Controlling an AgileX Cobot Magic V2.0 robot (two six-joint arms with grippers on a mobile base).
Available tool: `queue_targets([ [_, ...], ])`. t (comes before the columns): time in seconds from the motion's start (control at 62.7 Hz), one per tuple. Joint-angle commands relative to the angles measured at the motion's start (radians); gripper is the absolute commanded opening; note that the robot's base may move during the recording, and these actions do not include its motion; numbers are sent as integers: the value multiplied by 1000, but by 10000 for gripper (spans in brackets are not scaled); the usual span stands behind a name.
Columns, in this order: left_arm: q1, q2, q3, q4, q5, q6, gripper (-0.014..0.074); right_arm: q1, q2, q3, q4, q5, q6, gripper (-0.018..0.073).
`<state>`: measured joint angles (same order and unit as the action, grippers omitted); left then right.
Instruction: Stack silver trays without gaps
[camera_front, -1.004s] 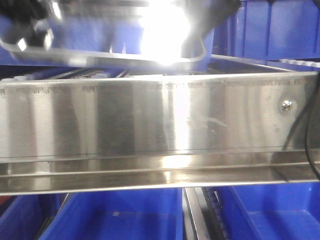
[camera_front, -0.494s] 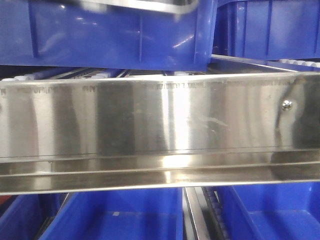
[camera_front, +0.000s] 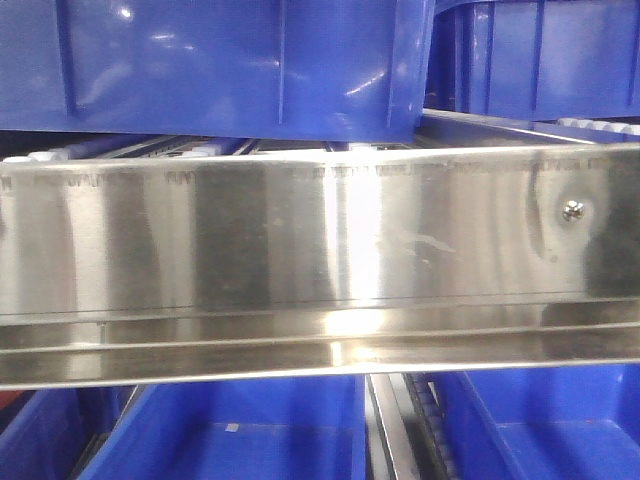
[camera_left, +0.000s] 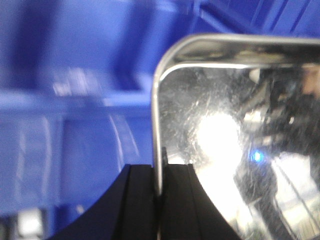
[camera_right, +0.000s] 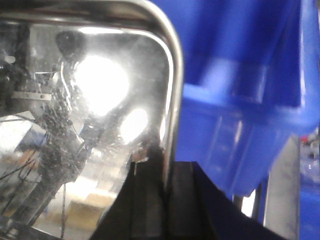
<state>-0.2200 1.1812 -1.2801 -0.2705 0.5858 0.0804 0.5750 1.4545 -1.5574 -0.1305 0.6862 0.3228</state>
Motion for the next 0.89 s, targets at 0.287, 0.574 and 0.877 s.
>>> queue_targets([
  [0.287, -2, -60, -11, -52, -142, -1, -16, 6, -14, -45, -85, -72, 19, -78],
  [0.574, -2, -51, -11, -44, -157, -10, -16, 7, -14, -45, -195, -65, 170, -78],
  [0.877, -2, -31, -11, -27, -129, -63, -16, 91, -14, -45, -448, 6, 341, -78],
])
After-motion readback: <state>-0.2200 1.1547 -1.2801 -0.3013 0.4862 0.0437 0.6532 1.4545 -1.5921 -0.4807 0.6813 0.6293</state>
